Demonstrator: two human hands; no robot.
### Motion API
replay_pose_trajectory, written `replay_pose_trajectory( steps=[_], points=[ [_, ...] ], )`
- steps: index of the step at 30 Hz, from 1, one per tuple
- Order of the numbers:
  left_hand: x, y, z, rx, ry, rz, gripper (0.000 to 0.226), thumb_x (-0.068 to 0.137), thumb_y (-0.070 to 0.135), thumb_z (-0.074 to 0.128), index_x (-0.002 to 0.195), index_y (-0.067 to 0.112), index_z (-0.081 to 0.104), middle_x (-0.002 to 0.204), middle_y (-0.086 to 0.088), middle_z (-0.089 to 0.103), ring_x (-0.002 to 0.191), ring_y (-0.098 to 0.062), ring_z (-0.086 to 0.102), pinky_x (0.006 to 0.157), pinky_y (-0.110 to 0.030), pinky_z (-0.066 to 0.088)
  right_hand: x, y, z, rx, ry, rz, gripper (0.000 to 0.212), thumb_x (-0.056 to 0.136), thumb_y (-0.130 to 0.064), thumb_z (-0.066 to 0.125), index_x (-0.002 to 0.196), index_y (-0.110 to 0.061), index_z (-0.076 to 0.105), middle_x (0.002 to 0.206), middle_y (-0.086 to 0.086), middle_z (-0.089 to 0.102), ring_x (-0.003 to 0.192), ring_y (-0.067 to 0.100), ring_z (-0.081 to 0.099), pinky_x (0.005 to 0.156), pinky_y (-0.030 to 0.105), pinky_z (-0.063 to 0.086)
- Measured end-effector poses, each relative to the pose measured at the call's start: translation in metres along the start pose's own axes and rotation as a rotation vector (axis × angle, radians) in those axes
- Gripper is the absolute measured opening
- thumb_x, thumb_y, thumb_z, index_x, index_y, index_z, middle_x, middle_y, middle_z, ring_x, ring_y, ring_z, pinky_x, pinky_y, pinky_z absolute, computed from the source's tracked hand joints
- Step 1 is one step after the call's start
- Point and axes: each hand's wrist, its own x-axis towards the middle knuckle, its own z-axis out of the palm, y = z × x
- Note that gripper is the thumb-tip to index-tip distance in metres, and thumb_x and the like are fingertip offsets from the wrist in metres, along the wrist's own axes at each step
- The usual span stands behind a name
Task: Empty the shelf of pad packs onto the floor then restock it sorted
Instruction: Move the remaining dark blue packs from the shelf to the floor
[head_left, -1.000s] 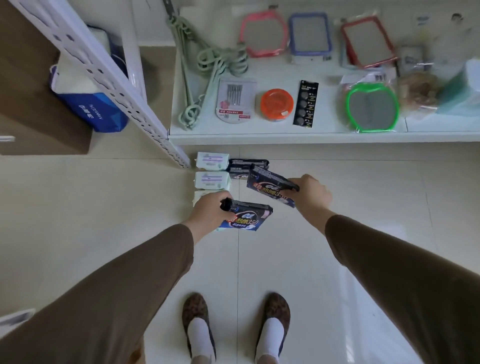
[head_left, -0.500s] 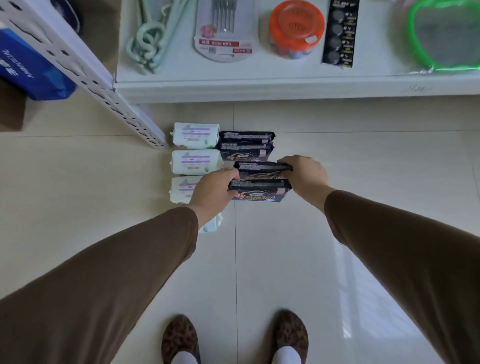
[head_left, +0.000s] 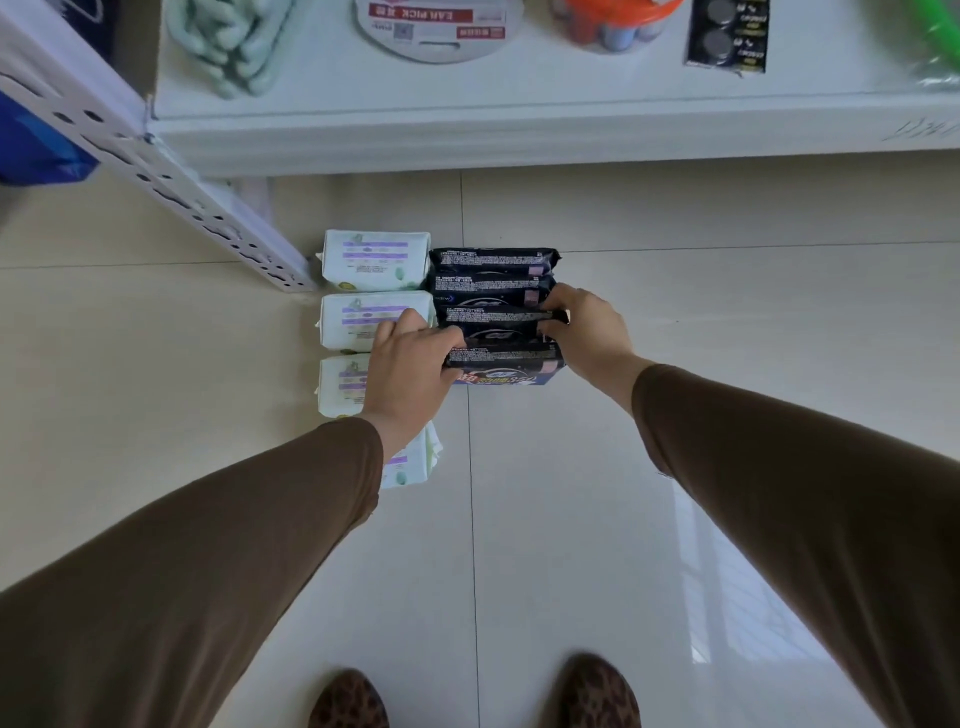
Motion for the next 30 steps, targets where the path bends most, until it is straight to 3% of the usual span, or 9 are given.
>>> replay_pose_trajectory(
  steps=[3, 6, 8, 11, 16, 21, 26, 30],
  points=[
    [0.002, -0.002, 0.005, 0.014, 0.031, -0.010, 0.028, 0.076, 0.031, 0.080, 0.101, 0.028, 0.066, 0.067, 0.016, 0.043, 0.092, -0.018, 0.049, 0.081, -0.035, 0.033, 0.004, 0.004, 0.004, 0.037, 0.023, -0.002, 0.015, 0.091, -0.019, 0.059, 0.103, -0.026, 0.064, 0.102, 0.000, 0.053, 0.086, 0.024, 0.053, 0.070, 0.029, 0.035],
    [0.004, 0.000, 0.008, 0.058, 0.035, -0.018, 0.028, 0.077, 0.033, 0.078, 0.103, 0.029, 0.066, 0.072, 0.013, 0.055, 0.094, -0.019, 0.049, 0.082, -0.036, 0.032, 0.004, 0.006, 0.004, 0.061, 0.039, -0.015, 0.019, 0.092, -0.020, 0.059, 0.109, -0.026, 0.066, 0.102, -0.001, 0.053, 0.086, 0.022, 0.052, 0.070, 0.028, 0.034],
    [0.005, -0.001, 0.011, 0.111, 0.020, -0.026, 0.028, 0.078, 0.034, 0.076, 0.104, 0.030, 0.065, 0.085, 0.012, 0.063, 0.097, -0.019, 0.047, 0.083, -0.036, 0.032, 0.004, 0.005, 0.003, 0.060, 0.040, -0.025, 0.022, 0.093, -0.021, 0.059, 0.114, -0.026, 0.066, 0.103, -0.001, 0.055, 0.087, 0.020, 0.052, 0.071, 0.028, 0.035],
    [0.006, -0.005, 0.013, 0.157, 0.005, -0.049, 0.033, 0.078, 0.039, 0.073, 0.110, 0.031, 0.067, 0.099, 0.010, 0.058, 0.101, -0.021, 0.045, 0.086, -0.037, 0.032, 0.004, 0.005, 0.004, 0.077, 0.063, -0.024, 0.024, 0.092, -0.022, 0.061, 0.116, -0.023, 0.061, 0.107, -0.002, 0.058, 0.090, 0.019, 0.052, 0.072, 0.028, 0.036],
    [0.007, -0.002, 0.009, 0.160, 0.039, -0.044, 0.032, 0.077, 0.045, 0.071, 0.100, 0.028, 0.056, 0.093, 0.011, 0.056, 0.097, -0.020, 0.045, 0.084, -0.037, 0.033, 0.002, 0.004, 0.008, 0.093, 0.080, -0.043, 0.019, 0.093, -0.018, 0.061, 0.111, -0.023, 0.062, 0.102, -0.005, 0.056, 0.087, 0.017, 0.052, 0.060, 0.016, 0.032],
    [0.009, -0.001, 0.007, 0.210, 0.044, -0.070, 0.026, 0.078, 0.043, 0.067, 0.090, 0.025, 0.052, 0.090, 0.007, 0.052, 0.094, -0.021, 0.043, 0.082, -0.039, 0.036, -0.001, 0.005, 0.011, 0.102, 0.107, -0.046, 0.023, 0.093, -0.010, 0.055, 0.110, -0.021, 0.066, 0.104, -0.002, 0.055, 0.088, 0.023, 0.059, 0.070, 0.027, 0.044],
    [0.009, -0.003, 0.006, 0.241, 0.029, -0.057, 0.027, 0.079, 0.044, 0.067, 0.088, 0.024, 0.051, 0.089, 0.006, 0.052, 0.093, -0.022, 0.044, 0.082, -0.039, 0.035, -0.004, 0.005, 0.011, 0.092, 0.105, -0.060, 0.027, 0.092, -0.008, 0.052, 0.110, -0.022, 0.067, 0.103, -0.005, 0.055, 0.088, 0.020, 0.058, 0.063, 0.013, 0.035],
    [0.007, -0.001, 0.005, 0.219, 0.036, -0.047, 0.031, 0.077, 0.045, 0.069, 0.094, 0.025, 0.051, 0.091, 0.007, 0.052, 0.093, -0.021, 0.044, 0.082, -0.038, 0.036, -0.011, 0.007, 0.010, 0.078, 0.117, -0.093, 0.028, 0.094, -0.017, 0.056, 0.118, -0.028, 0.065, 0.112, -0.006, 0.057, 0.090, 0.018, 0.061, 0.070, 0.025, 0.042]
  ],
)
